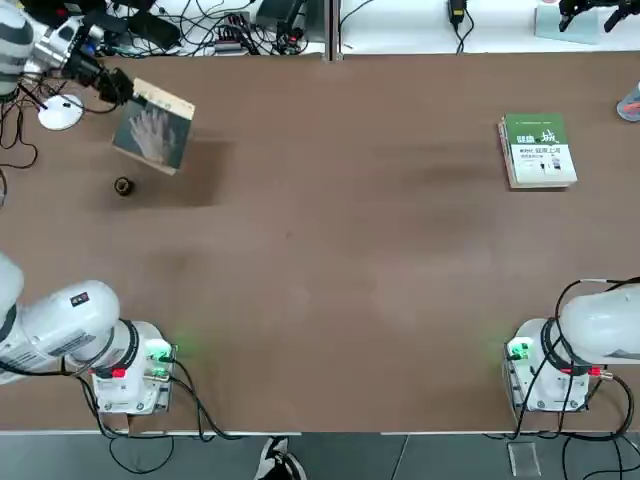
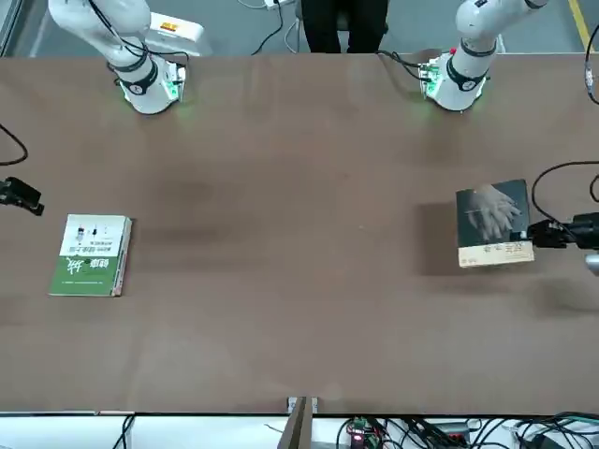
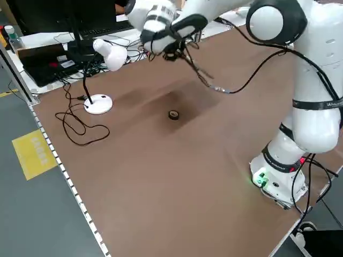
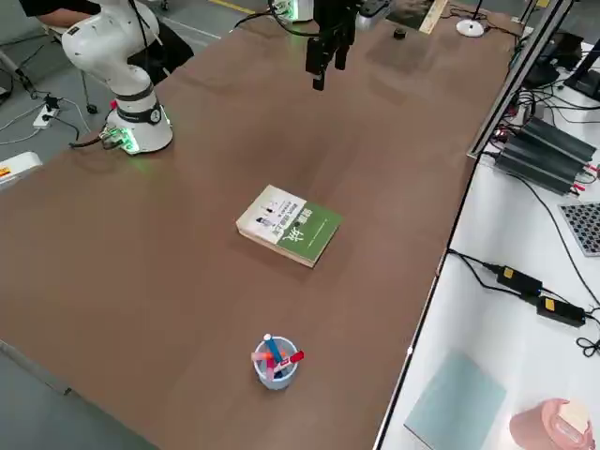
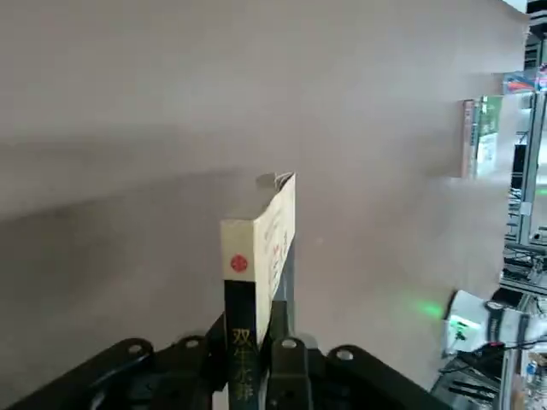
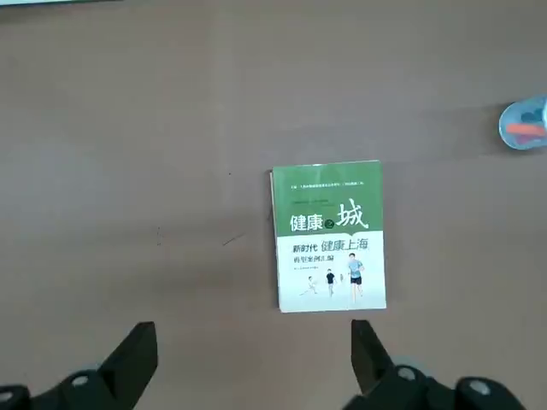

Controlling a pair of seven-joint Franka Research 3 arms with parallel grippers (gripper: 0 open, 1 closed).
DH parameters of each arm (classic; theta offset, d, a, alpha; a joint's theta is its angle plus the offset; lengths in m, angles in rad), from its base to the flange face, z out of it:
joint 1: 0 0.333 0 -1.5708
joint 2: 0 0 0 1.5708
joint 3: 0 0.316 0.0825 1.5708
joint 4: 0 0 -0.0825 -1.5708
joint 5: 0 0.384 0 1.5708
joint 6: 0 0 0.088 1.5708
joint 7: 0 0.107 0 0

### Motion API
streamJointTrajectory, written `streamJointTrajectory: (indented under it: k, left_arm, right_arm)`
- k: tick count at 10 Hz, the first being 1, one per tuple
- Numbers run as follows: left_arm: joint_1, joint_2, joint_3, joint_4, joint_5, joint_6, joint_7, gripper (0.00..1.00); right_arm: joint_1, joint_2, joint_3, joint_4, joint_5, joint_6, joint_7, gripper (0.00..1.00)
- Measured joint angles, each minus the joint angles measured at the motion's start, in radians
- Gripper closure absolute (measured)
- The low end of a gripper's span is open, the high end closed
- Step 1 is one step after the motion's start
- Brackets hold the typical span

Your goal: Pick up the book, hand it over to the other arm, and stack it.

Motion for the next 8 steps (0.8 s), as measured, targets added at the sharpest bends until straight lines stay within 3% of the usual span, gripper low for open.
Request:
streamJointTrajectory:
  k: [8]
  left_arm:
    - [-0.008,-0.006,-0.246,0.128,0.003,-0.007,-0.419,0.99]
  right_arm:
    - [-0.001,0.010,-0.001,-0.001,0.001,-0.003,0.000,0.00]
